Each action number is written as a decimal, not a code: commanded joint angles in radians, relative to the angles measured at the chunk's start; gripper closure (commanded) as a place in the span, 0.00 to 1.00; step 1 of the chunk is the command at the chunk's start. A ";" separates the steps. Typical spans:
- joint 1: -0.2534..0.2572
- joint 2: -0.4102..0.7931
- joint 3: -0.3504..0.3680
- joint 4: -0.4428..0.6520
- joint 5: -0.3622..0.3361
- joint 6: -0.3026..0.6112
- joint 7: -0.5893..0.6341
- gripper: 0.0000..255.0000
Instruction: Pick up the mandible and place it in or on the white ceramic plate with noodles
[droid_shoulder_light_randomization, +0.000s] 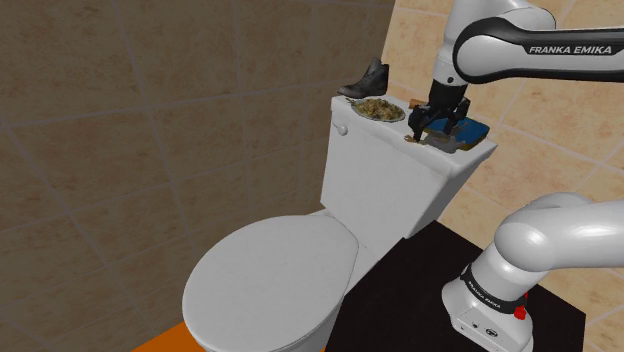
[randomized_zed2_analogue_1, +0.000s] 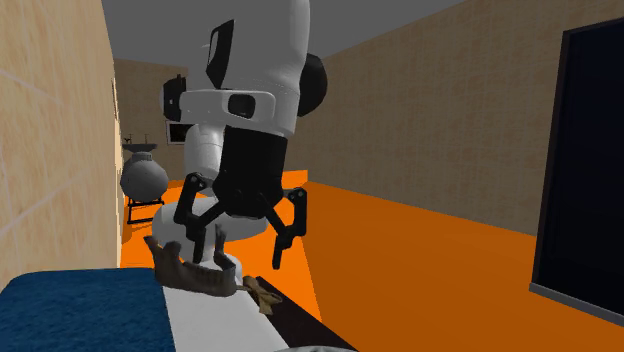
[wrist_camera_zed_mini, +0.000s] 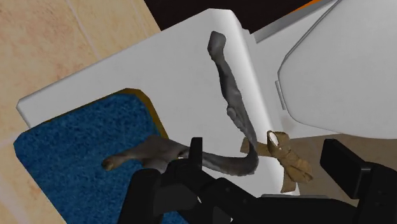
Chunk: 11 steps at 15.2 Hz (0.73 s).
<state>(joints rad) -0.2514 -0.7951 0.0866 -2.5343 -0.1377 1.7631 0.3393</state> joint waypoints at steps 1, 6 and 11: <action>-0.001 0.008 -0.001 -0.017 0.003 -0.005 0.002 0.00; -0.002 0.010 -0.001 -0.015 0.003 -0.005 0.002 1.00; -0.001 -0.004 -0.003 -0.025 0.003 -0.008 0.000 1.00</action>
<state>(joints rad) -0.2540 -0.8042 0.0840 -2.5466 -0.1450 1.7576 0.3401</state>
